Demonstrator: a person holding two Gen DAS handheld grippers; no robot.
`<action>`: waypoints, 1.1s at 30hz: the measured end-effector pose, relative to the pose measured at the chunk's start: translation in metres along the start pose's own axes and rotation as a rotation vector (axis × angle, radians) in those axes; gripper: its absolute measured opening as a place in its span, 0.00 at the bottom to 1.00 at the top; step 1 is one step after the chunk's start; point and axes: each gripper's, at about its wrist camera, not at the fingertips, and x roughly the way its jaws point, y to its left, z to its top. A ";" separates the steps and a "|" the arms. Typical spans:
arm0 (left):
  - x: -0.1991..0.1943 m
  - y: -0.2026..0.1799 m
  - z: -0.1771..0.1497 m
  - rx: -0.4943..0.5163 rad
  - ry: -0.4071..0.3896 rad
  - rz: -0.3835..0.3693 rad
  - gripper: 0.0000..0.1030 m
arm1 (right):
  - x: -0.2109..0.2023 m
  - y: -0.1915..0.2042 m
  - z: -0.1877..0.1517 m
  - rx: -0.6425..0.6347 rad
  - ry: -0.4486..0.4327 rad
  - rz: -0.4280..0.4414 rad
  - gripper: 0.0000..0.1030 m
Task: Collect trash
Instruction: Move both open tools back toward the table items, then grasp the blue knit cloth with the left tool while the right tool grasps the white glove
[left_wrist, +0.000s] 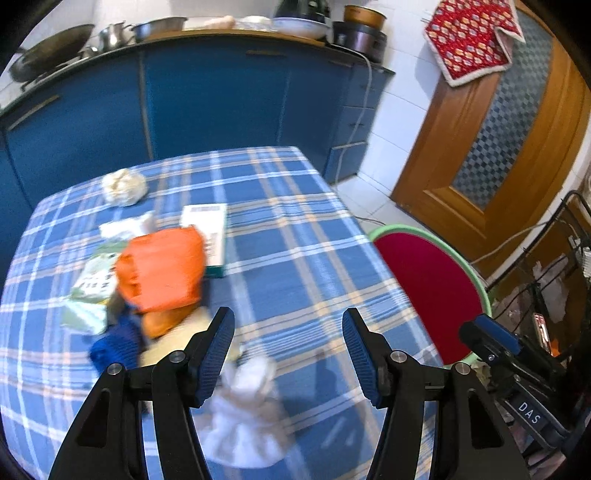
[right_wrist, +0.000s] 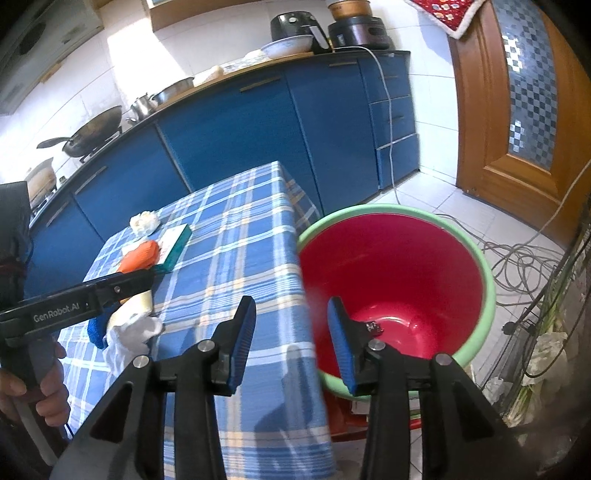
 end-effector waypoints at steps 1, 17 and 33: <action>-0.003 0.006 -0.002 -0.007 -0.004 0.007 0.61 | 0.000 0.004 -0.001 -0.005 0.002 0.004 0.42; -0.024 0.092 -0.039 -0.162 -0.006 0.117 0.61 | 0.005 0.052 -0.016 -0.081 0.040 0.043 0.46; 0.000 0.123 -0.054 -0.243 0.028 0.091 0.61 | 0.023 0.084 -0.027 -0.132 0.101 0.063 0.49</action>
